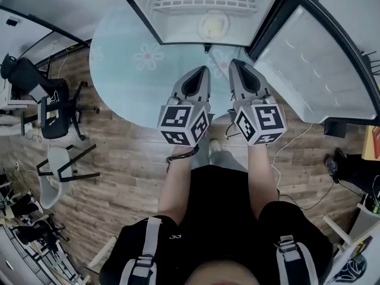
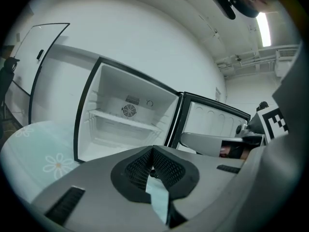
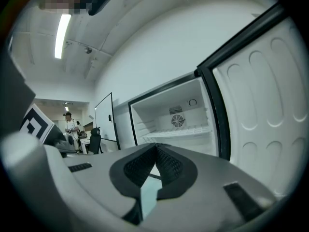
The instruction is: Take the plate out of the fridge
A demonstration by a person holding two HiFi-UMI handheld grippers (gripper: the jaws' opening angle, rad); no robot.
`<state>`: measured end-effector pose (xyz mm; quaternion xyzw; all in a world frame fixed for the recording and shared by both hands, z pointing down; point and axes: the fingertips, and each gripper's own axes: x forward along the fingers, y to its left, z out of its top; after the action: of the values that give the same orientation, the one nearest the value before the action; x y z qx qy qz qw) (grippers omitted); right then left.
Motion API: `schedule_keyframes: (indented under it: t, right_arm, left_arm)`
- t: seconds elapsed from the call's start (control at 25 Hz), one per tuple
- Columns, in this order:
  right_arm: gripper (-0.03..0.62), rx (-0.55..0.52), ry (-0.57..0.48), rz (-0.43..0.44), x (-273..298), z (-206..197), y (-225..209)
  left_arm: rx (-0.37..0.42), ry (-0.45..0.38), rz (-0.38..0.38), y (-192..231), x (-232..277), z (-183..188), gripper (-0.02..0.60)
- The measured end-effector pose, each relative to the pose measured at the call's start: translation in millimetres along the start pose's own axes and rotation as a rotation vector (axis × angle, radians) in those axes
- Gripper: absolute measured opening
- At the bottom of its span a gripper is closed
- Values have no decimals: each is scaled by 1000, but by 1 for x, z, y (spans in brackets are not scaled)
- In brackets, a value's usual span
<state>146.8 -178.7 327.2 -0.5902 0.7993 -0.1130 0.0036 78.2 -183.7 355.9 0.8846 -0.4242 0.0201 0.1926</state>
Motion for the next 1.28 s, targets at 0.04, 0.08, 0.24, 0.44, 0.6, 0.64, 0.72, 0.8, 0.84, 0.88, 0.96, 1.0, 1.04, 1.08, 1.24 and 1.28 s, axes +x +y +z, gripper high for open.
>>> schedule_keyframes:
  t: [0.04, 0.08, 0.24, 0.44, 0.6, 0.64, 0.72, 0.8, 0.84, 0.88, 0.96, 1.0, 1.04, 1.08, 1.24, 1.28]
  right_arm:
    - [0, 12, 13, -6, 5, -7, -3]
    - [0, 25, 23, -11, 9, -14, -5]
    - [0, 74, 44, -37, 24, -26, -14]
    - [0, 83, 81, -46, 46, -44, -19]
    - [0, 119, 123, -73, 60, -67, -34]
    - [0, 129, 133, -78, 63, -73, -37]
    - [0, 145, 144, -96, 69, -81, -43]
    - [0, 159, 148, -122, 77, -87, -49]
    - [2, 166, 151, -134, 81, -90, -52]
    - [2, 172, 154, -143, 86, -93, -54]
    - [2, 180, 167, -148, 96, -99, -56]
    - [2, 182, 177, -147, 100, -103, -56]
    - [2, 181, 187, -145, 104, -106, -58]
    - [2, 180, 196, -144, 108, -108, -60]
    - [2, 179, 215, -150, 125, -115, -70]
    - [2, 179, 218, -153, 132, -116, -71]
  left_arm:
    - [-9, 12, 2, 5, 5, -4, -3]
    - [-20, 19, 3, 10, 10, -7, -3]
    - [-57, 36, 15, 27, 29, -13, -3]
    - [-99, 69, 20, 43, 55, -30, -3]
    - [-141, 94, 25, 58, 69, -45, -3]
    - [-155, 103, 30, 63, 72, -49, -3]
    - [-181, 123, 45, 74, 79, -59, -3]
    - [-206, 139, 58, 86, 87, -68, -3]
    - [-219, 145, 61, 91, 91, -73, -3]
    - [-231, 149, 62, 96, 94, -77, -3]
    - [-248, 153, 62, 104, 101, -82, -3]
    - [-251, 155, 61, 107, 104, -83, -3]
    - [-251, 157, 61, 109, 108, -84, -2]
    - [-249, 158, 62, 110, 111, -85, -3]
    - [-242, 167, 72, 123, 129, -85, -2]
    - [-242, 173, 73, 129, 134, -85, 2]
